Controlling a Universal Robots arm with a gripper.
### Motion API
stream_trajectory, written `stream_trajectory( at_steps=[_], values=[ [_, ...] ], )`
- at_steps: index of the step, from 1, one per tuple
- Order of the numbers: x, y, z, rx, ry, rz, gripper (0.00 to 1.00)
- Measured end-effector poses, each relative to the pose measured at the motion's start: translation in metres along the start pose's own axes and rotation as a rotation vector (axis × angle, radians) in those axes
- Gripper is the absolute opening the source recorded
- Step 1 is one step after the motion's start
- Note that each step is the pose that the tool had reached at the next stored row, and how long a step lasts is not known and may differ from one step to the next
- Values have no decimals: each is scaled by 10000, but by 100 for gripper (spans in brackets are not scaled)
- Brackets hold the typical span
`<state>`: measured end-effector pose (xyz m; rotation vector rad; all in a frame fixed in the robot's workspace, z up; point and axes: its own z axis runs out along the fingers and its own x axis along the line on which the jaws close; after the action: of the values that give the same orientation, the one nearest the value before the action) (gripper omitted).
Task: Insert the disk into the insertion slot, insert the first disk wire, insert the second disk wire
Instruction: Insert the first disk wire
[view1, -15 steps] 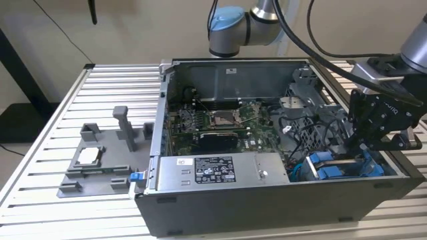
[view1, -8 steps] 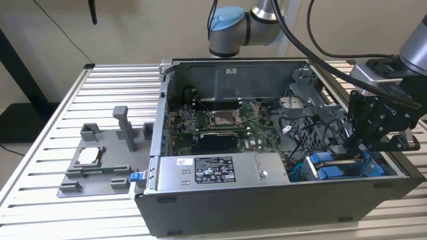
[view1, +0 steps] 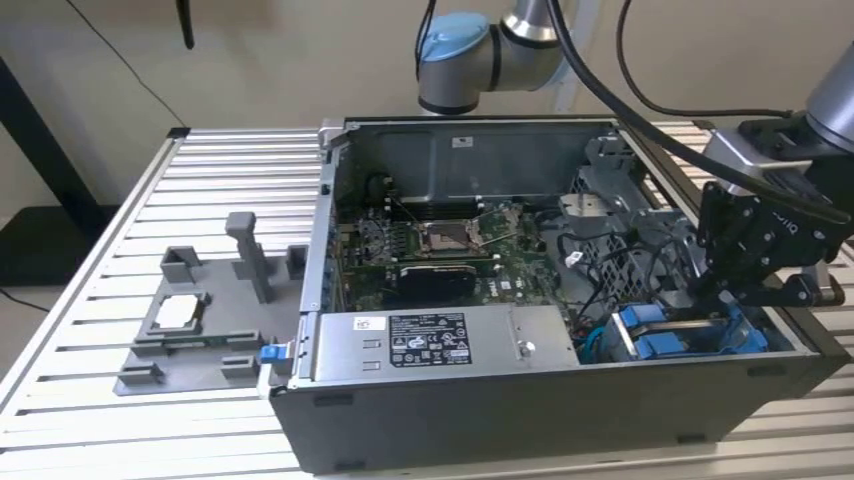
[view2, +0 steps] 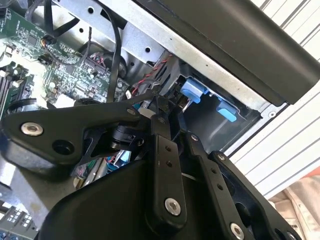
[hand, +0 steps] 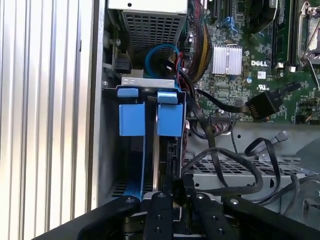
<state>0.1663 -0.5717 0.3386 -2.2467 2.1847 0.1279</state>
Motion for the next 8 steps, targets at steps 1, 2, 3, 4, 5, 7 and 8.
stream_trajectory(
  at_steps=[1, 2, 3, 4, 5, 7, 8],
  values=[
    [1, 0, -2, -19, -3, -1, 20],
    [2, 0, -1, -24, -20, 0, 20],
    [5, 0, -1, -25, -45, -1, 20],
    [6, 0, -1, -24, -72, 2, 20],
    [6, 0, -2, -22, -117, 3, 20],
    [7, -1, -1, -19, -238, -1, 20],
    [10, -1, -2, -18, -273, -3, 20]
  ],
)
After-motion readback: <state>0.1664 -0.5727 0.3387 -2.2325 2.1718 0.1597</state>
